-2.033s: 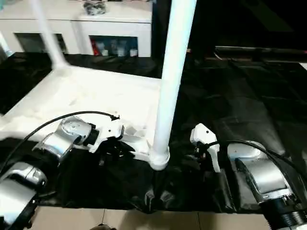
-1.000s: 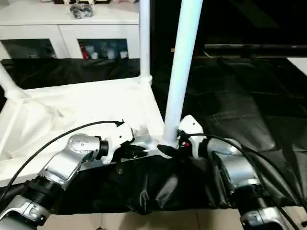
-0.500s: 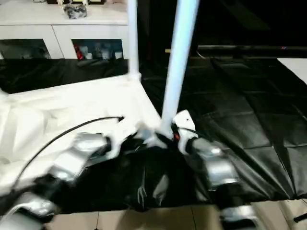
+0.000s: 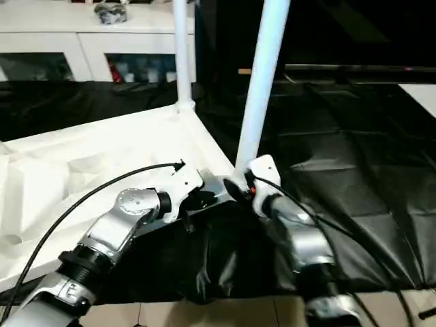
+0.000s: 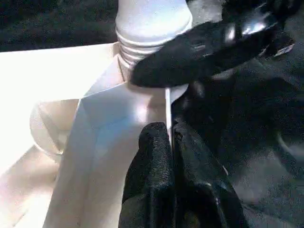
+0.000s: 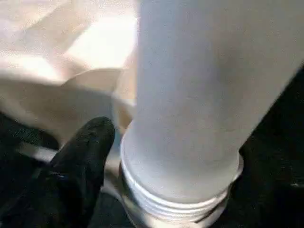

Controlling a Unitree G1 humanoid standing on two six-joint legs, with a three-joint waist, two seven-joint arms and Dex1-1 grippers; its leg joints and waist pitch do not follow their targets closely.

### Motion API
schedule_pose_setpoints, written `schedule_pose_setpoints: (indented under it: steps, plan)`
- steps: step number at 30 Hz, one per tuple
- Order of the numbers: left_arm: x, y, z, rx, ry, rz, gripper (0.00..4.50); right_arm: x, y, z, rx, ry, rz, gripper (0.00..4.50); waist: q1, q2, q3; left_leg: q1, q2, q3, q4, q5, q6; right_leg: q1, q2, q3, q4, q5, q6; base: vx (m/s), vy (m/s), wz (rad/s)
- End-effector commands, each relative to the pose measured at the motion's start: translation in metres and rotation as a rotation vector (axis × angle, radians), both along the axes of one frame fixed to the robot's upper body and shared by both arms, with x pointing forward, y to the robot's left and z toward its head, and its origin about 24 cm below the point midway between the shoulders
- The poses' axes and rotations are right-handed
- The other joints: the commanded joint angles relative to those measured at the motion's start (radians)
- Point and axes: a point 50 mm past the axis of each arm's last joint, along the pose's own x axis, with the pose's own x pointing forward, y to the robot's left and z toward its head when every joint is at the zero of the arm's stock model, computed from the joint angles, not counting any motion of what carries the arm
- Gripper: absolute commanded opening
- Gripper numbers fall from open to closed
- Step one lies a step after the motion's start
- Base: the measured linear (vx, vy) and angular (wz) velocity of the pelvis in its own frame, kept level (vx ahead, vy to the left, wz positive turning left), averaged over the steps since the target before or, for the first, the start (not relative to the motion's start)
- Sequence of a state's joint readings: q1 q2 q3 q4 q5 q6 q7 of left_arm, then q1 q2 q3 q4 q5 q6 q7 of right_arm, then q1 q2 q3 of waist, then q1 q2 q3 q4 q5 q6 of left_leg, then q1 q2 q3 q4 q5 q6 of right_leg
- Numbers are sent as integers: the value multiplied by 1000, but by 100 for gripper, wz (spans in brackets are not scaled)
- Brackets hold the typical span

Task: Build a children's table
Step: Rotate leg to tighten

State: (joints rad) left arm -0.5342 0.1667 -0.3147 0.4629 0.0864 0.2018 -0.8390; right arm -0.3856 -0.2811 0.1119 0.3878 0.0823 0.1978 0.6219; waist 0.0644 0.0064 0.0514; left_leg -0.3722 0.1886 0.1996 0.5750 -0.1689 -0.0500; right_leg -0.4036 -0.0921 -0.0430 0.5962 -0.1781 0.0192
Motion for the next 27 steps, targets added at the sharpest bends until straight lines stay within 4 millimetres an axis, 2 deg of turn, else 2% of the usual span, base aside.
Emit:
schedule_pose_setpoints:
  steps: [1, 3, 4, 5, 8, 12, 17, 18, 22, 25, 27]
  plan:
    - [-10, -1, -7, -3, 41, -90, 0, -7, 14, 8, 12, -10, 162, 398, 12, -21, -60, 5, 34, -19, -65, -257, 48, 40, -50, 33, -81, -309, -168, 0, 0, 0]
    - [-12, 2, -7, -2, 54, -118, 0, -9, 9, 11, 5, -7, 199, 398, 10, -20, -61, 4, 36, -18, -64, -242, 53, 40, -49, 33, -76, -270, -185, 0, 0, 0]
    - [-15, 5, -6, -2, 61, -159, 0, -10, 3, 12, -6, 1, 233, 398, 13, -12, -63, 8, 37, -17, -62, -235, 54, 38, -50, 33, -73, -248, -199, 0, 0, 0]
    - [-16, 6, -6, -2, 64, -189, 0, -11, 0, 14, -12, 7, 255, 398, 14, -13, -65, 6, 37, -19, -61, -223, 58, 43, -48, 31, -71, -221, -209, 0, 0, 0]
    - [-20, 13, -4, 17, 70, -270, 0, -17, -11, 18, -38, 28, 350, 398, 20, -12, -65, 9, 39, -16, -60, -213, 67, 43, -46, 31, -64, -162, -237, 0, 0, 0]
    - [-21, 19, -3, 27, 78, -323, 0, -22, -18, 20, -56, 66, 426, 398, 33, -13, -63, 14, 42, -13, -59, -230, 67, 41, -47, 31, -64, -174, -252, 0, 0, 0]
    - [-21, 28, 0, 31, 92, -357, 0, -22, -20, 21, -76, 98, 467, 355, 36, -15, -61, 15, 43, -16, -64, -264, 40, 39, -50, 32, -69, -266, -228, 0, 0, 0]
    - [-21, 30, 0, 34, 96, -366, 0, -21, -19, 22, -71, 91, 471, 333, 36, -15, -61, 15, 43, -16, -64, -266, 35, 39, -50, 32, -70, -268, -225, 0, 0, 0]
    - [-20, 33, 1, 41, 98, -376, 0, -22, -18, 23, -72, 93, 489, 315, 35, -18, -62, 14, 43, -17, -64, -257, 35, 40, -51, 32, -68, -257, -222, 0, 0, 0]
    - [-20, 33, 1, 34, 94, -380, 0, -23, -17, 21, -73, 102, 503, 286, 36, -19, -63, 12, 41, -16, -61, -238, 41, 41, -51, 32, -65, -233, -227, 0, 0, 0]
    - [-20, 33, 2, 22, 93, -381, 0, -24, -14, 20, -68, 104, 514, 280, 38, -14, -65, 12, 42, -16, -60, -224, 45, 42, -51, 31, -62, -209, -235, 0, 0, 0]
